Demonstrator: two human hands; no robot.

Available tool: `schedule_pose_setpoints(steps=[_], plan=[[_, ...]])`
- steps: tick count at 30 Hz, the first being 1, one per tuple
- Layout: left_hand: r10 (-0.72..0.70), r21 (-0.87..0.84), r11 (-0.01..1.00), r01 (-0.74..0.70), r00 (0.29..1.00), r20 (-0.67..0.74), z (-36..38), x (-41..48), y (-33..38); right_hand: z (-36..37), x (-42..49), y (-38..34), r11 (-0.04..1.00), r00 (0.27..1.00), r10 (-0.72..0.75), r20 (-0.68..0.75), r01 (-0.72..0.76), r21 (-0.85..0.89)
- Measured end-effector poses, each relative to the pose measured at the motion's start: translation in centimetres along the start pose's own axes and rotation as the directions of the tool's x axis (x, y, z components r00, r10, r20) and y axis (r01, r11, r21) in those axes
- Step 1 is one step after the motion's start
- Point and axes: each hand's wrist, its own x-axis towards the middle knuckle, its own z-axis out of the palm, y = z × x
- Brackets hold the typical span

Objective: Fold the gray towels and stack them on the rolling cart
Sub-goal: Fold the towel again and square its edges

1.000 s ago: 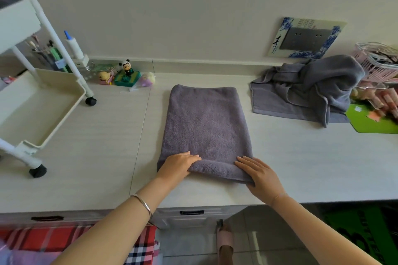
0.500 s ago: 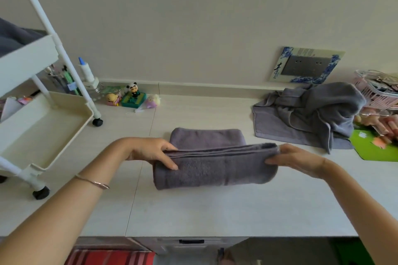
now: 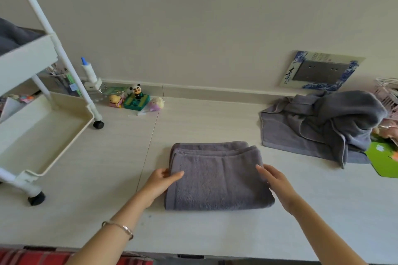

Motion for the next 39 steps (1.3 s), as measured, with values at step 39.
schedule_pose_setpoints(steps=[39], plan=[[0.552,0.882,0.413,-0.224,0.832,-0.047,9.0,3.0,-1.0,8.1,4.4,1.6,0.435,0.898,-0.415,0.148,0.338,-0.835]])
